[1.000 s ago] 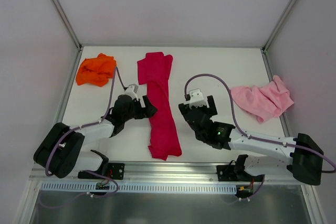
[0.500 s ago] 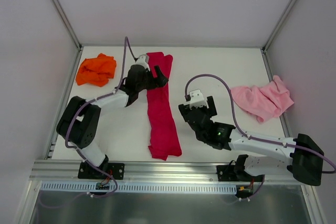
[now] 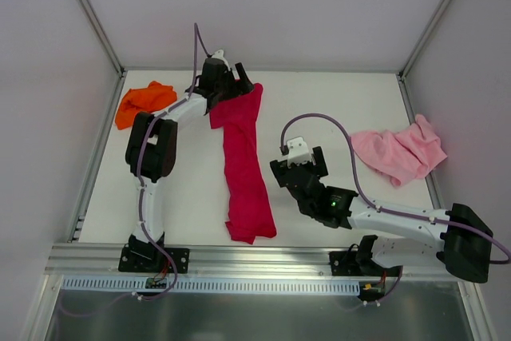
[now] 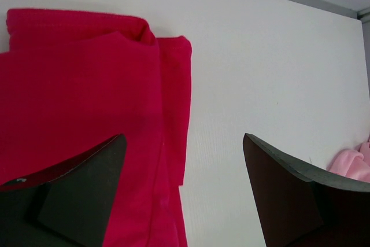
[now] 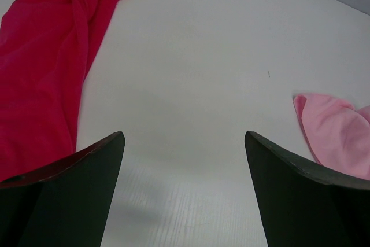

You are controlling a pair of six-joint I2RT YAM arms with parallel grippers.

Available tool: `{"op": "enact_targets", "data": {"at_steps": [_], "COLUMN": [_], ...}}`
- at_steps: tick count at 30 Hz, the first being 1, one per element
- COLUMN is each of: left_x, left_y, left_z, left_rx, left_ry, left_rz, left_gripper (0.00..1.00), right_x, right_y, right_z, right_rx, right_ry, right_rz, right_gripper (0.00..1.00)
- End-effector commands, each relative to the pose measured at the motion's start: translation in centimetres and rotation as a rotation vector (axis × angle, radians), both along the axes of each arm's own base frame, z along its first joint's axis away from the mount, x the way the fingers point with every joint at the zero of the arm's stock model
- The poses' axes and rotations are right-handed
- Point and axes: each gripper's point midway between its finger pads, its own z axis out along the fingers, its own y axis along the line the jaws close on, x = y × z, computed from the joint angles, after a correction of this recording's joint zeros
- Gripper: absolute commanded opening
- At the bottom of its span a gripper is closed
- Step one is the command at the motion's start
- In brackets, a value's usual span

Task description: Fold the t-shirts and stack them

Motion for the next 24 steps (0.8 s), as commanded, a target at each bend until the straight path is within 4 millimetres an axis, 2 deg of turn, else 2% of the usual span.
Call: {"op": "enact_targets", "data": {"at_steps": [1,2,3,8,16,24], "left_x": [1.5,2.1,2.4,4.1,4.9,5.5], "left_y": [-1.1,-1.3,-0.9,-0.5,1.7,2.6], "left_z": [1.7,2.6,1.7,1.9,-0.5,-3.8], "left_rx": [0.003,0.005,0.024,0.027,0.052,0.024], "left_ry": [-0.032,-0.054,-0.041,-0.045,0.043,0.122], "left_rz": [-0.065,-0.069,-0.062,-0.045,0.063,0.093], "left_gripper": [0.84,0.84,0.84,0.84,0.85,0.85], "right_x": [0.1,0.1,0.1,-0.1,-0.5,-0.8], "right_y": [0.5,0.6,0.6,0.8,1.1,1.3], "right_z": [1.1,1.0,1.0,0.8,1.2,1.4], "right_rx": [0.091,0.089,0.087,0.083,0.108,0.117], "right_ry": [-0.024,-0.021,-0.019,-0.009,-0.009,-0.007], "right_rz": [0.005,0.009,0.012,0.030,0.070,0.096], "right_gripper": [0.91,0.90,0.90,0.90,0.90,0.91]}}
